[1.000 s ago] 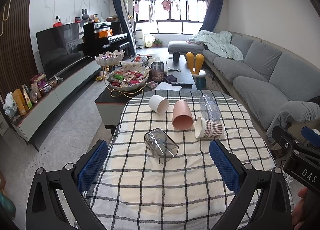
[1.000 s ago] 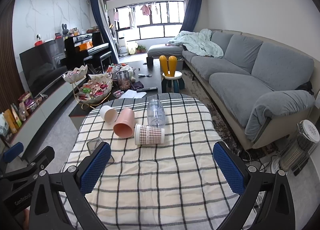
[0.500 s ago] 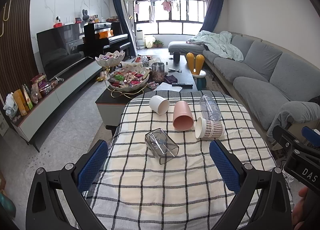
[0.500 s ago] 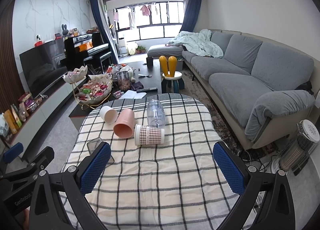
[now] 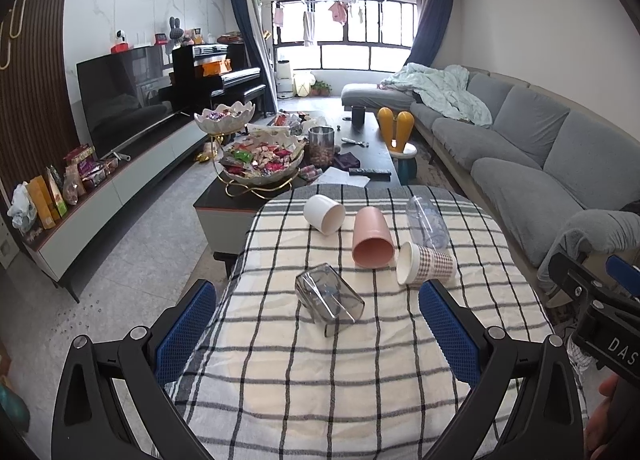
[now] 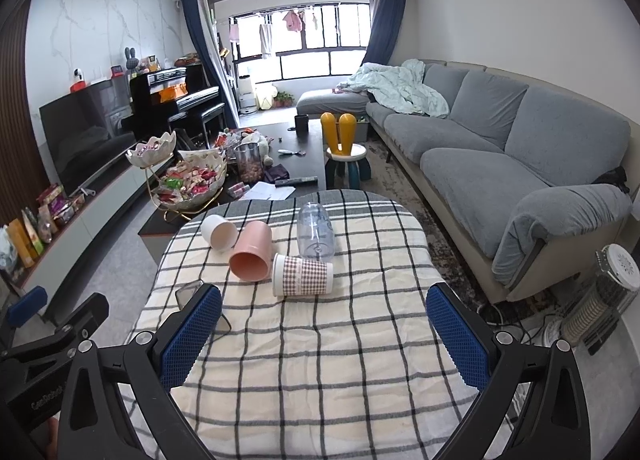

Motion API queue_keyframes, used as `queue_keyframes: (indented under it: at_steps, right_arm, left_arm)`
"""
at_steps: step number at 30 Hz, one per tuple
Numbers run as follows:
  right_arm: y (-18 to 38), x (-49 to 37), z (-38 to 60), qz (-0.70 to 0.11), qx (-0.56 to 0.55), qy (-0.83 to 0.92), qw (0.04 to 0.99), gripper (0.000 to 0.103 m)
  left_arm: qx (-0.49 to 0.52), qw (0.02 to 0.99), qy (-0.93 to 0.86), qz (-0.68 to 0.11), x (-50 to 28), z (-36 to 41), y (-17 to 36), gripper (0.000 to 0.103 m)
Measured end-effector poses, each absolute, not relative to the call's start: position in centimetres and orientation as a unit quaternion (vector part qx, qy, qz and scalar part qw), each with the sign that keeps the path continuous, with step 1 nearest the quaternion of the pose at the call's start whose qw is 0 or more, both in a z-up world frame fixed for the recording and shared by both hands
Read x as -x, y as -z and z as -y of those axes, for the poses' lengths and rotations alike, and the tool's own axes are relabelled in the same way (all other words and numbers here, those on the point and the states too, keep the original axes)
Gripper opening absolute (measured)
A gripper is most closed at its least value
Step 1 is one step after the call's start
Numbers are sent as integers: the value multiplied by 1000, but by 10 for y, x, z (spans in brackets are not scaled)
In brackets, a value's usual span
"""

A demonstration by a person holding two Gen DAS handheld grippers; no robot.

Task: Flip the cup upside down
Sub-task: 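Move the right tool to the pink cup and close its fingers around it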

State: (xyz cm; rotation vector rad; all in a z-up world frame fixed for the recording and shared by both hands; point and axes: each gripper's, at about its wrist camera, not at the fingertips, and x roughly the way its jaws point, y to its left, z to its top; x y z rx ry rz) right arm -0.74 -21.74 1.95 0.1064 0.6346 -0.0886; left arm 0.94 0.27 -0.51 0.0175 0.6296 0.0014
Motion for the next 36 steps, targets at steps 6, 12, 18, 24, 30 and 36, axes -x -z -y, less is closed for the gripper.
queue_keyframes:
  at_steps: [6,12,18,24,30,36]
  right_arm:
    - [-19,-36,207,-324,-49,38,944,103]
    - [-15,-84,187,-342,-43,32,938,103]
    - [0,-148,165,-368,-38,26,929,103]
    - [35,-210,146,-416,-35,30,908,102]
    - [68,-270,132,-472,-38,31,880,102]
    - [104,-316,117,-521,-24,30,853,102]
  left_arm:
    - [-2,952,-16,-305,-36,-18,4,103]
    - [3,952,-35,-305,-77,-37,9,103]
    - [6,947,-53,-316,-130,-58,25,103]
    - [8,936,-57,-346,-182,-74,52,103]
    - [4,927,-51,-372,-234,-87,78,103]
    - [1,919,-37,-393,-273,-92,106,103]
